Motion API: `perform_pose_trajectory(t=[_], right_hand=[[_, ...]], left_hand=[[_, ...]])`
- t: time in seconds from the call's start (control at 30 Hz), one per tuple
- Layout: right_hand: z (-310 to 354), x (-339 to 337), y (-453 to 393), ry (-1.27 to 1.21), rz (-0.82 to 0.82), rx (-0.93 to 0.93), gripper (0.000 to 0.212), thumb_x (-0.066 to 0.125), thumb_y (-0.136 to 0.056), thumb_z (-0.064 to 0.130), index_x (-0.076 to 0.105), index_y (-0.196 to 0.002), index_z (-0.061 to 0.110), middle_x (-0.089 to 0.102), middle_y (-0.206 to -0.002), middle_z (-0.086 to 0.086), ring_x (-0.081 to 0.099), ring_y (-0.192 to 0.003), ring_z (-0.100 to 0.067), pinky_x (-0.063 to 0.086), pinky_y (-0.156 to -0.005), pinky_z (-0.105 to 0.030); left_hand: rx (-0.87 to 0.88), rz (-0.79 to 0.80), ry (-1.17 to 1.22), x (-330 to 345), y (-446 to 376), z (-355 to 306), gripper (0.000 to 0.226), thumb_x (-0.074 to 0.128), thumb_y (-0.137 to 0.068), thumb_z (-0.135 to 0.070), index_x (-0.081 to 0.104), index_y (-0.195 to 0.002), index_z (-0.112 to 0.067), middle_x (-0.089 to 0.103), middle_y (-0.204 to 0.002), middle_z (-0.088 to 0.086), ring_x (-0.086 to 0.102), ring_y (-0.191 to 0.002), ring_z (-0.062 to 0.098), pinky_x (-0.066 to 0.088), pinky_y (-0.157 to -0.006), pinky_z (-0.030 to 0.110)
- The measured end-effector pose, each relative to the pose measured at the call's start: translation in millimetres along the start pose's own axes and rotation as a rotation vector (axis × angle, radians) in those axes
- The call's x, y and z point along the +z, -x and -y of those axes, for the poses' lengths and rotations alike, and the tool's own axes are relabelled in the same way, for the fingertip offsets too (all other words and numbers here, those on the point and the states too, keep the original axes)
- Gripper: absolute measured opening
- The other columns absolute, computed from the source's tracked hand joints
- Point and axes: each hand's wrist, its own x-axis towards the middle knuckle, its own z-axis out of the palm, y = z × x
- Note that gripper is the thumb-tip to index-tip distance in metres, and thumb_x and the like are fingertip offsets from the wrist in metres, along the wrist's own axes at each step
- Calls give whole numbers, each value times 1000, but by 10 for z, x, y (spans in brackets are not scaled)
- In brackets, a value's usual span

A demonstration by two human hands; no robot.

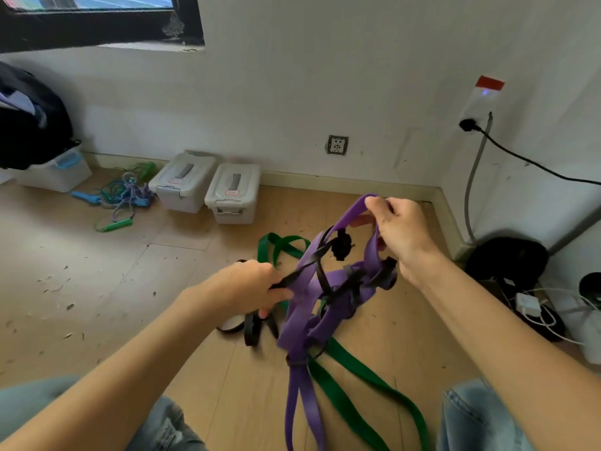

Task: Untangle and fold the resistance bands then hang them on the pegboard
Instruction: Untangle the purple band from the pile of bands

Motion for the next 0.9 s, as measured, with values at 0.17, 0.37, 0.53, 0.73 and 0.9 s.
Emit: perform_pose_trajectory(t=[0.17, 0.37, 0.53, 0.73, 0.9], right_hand=[[141, 27, 156, -41, 411, -182, 12, 52, -92, 23, 59, -82, 20, 60, -74, 1, 54, -69, -12, 42, -62, -22], [280, -30, 218, -563, 487, -86, 24, 47, -87, 22, 58, -67, 19, 54, -58, 4, 49, -54, -8, 38, -54, -22], [201, -124, 118, -446, 247, 7, 26, 44, -95, 21, 60, -75, 18, 68, -64, 6, 53, -56, -8, 43, -55, -20], [9, -113, 89, 381, 563, -32, 35, 69, -82, 24, 53, -110, 10, 63, -99, -3, 61, -91, -18, 50, -70, -23], [-24, -80, 164, 580, 643, -208, 102, 76, -64, 50, 14, -145, 39, 5, -157, 10, 9, -142, -16, 16, -115, -45]], left_hand=[[59, -112, 593, -95, -54, 52, 23, 56, -88, -32, 55, -109, -26, 64, -89, -11, 63, -72, -3, 50, -64, 14], [94, -361, 456, -66, -156, 49, 22, 66, -80, -31, 64, -97, -16, 58, -99, 0, 58, -84, 14, 48, -75, 25], [169, -364, 794, -297, 16, 32, 11, 68, -79, -22, 65, -84, -13, 69, -75, 1, 67, -76, 15, 55, -75, 30], [118, -353, 481, -391, 129, -19, 3, 58, -88, -26, 60, -86, -25, 65, -76, 0, 65, -69, 16, 49, -58, 18], [324, -335, 300, -412, 101, -220, 24, 55, -90, -21, 49, -71, -35, 51, -68, -17, 51, -61, -9, 38, -58, 6]])
